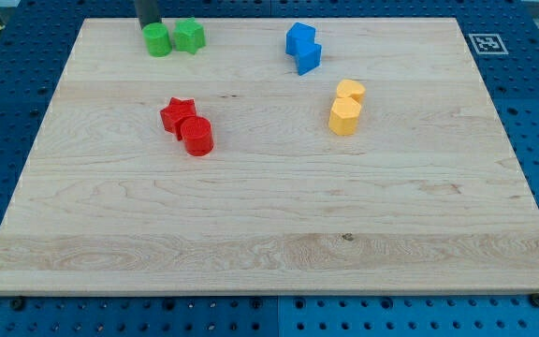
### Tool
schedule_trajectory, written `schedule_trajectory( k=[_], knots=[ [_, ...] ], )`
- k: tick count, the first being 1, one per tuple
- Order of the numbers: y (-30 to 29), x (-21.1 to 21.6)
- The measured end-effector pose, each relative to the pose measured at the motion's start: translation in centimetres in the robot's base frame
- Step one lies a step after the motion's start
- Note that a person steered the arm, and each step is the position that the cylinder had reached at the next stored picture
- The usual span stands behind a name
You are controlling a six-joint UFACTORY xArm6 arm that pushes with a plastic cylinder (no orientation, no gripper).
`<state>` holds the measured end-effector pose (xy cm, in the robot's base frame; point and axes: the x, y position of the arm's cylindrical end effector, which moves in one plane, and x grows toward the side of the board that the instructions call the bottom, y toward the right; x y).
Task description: Slightly move the green star towards down
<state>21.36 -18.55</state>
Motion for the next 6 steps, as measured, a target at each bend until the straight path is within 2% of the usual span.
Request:
schedule_trajectory(
  k=[1,3,4,6],
  knots=[
    [0.1,-2.2],
    [3.8,-2.2],
    [5.8,-1.2],
    [5.2,3.3]
  ],
)
